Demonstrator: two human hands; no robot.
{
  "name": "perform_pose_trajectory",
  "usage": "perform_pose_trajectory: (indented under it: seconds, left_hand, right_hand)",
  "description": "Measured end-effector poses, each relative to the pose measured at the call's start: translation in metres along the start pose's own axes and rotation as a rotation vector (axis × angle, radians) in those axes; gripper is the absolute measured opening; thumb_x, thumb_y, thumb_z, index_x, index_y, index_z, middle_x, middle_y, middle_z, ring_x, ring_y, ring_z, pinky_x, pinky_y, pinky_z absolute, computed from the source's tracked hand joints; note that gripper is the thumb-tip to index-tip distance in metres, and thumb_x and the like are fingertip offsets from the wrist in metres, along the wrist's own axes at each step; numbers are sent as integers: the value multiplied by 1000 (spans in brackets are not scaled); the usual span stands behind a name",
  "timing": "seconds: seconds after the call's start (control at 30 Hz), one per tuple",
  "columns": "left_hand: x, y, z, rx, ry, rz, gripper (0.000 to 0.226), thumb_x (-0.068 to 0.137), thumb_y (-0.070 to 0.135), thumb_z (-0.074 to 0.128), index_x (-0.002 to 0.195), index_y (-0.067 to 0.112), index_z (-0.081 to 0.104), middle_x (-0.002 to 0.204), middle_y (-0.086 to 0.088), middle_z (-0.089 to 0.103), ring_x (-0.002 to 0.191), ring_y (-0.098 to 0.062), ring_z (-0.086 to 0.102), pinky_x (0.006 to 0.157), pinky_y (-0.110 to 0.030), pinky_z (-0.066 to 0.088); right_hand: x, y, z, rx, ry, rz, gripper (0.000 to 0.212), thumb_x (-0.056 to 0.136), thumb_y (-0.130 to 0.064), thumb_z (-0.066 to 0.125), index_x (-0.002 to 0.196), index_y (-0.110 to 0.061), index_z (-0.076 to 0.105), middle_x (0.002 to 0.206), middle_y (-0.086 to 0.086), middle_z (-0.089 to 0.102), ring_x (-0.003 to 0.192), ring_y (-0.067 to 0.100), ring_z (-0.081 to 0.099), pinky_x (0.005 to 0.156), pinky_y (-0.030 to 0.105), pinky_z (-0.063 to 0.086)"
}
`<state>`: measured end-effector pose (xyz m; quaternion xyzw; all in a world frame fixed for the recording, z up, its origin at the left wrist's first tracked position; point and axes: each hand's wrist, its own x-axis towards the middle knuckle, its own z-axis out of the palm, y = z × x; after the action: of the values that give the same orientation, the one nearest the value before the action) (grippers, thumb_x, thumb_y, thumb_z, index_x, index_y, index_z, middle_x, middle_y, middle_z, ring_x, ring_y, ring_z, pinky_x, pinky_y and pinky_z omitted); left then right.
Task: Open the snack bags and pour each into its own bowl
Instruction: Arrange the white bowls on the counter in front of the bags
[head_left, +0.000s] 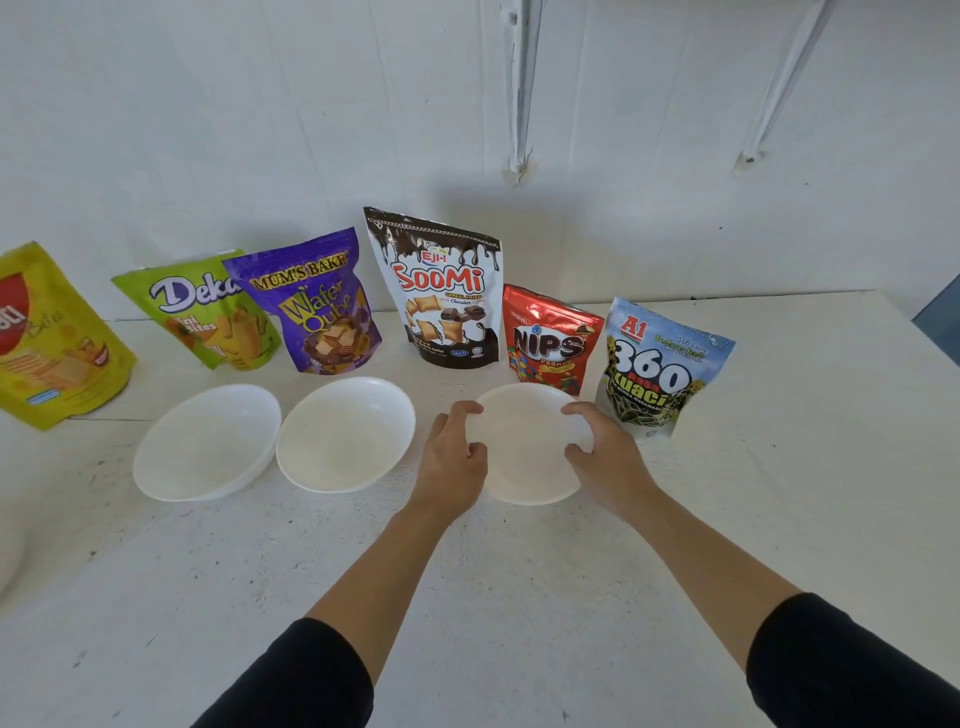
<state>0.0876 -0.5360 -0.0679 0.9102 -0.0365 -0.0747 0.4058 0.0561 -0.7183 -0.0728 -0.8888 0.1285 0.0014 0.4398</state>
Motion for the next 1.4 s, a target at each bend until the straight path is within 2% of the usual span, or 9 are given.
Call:
perform_pose_trajectory:
  seconds: [0.13,0.3,0.53,0.7,0.83,0.97,1.07,1.23,1.4]
  left_hand:
    - [0,5,-12,14,6,2,47,101,14,54,143,29,41,141,-6,48,124,-22,51,104,-42,49]
    - [3,13,-49,2,66,52,30,103,21,55,132,27,54,138,-4,55,123,-16,54,102,-33,47]
    - [-16,-3,-139,-51,227,154,18,101,21,59,119,21,61,106,3,63,91,-8,58,69,-11,43]
    - [-45,-53,-227,-92,409,116,13,99,23,62,112,24,62,91,4,63,80,-5,60,66,-9,42]
    - [-73,-110,-302,-26,526,91,12,100,25,61,112,26,61,93,3,61,82,-4,59,71,-11,42]
    - [-99,-173,-369,64,596,18,12,100,27,60,112,25,63,97,1,62,86,-6,60,70,-8,41]
    - [-116,-222,-406,154,606,-53,13,101,30,57,113,28,62,100,2,62,95,-13,59,77,-18,40]
    - [-136,-290,-437,287,582,-172,17,98,30,59,114,31,66,118,5,56,112,-21,48,96,-44,46]
    - [-135,-330,-435,164,514,-256,22,96,27,62,117,31,62,125,1,49,102,-24,55,89,-39,49]
  right_hand:
    - [-8,-6,-8,-64,75,-108,42,91,-6,63,130,-17,57,134,4,55,125,18,45,103,30,36]
    - [-6,-47,-12,-92,187,-283,33,89,-15,68,121,-20,63,118,-4,61,111,15,52,97,35,45]
    - [-10,-143,21,28,-13,-350,39,96,-23,63,134,-23,55,133,-5,58,118,11,53,98,24,42]
    - [-18,-216,81,88,-133,-523,24,93,-18,66,117,-19,64,110,-4,65,100,12,59,76,8,40]
    - [-34,-275,153,134,-233,-582,24,91,-18,68,114,-19,66,110,0,67,103,15,61,83,18,45]
    - [-52,-323,226,152,-316,-638,14,92,-20,67,104,-27,65,109,-1,67,104,13,59,81,14,40]
    - [-61,-348,276,130,-375,-642,14,93,-24,66,105,-31,64,114,-3,64,108,13,56,84,24,41]
    - [-73,-365,344,71,-449,-608,19,93,-27,66,112,-29,67,123,-1,53,115,11,49,91,22,35]
    - [-77,-364,388,86,-492,-496,20,92,-27,66,112,-30,67,123,1,50,115,13,49,92,24,33]
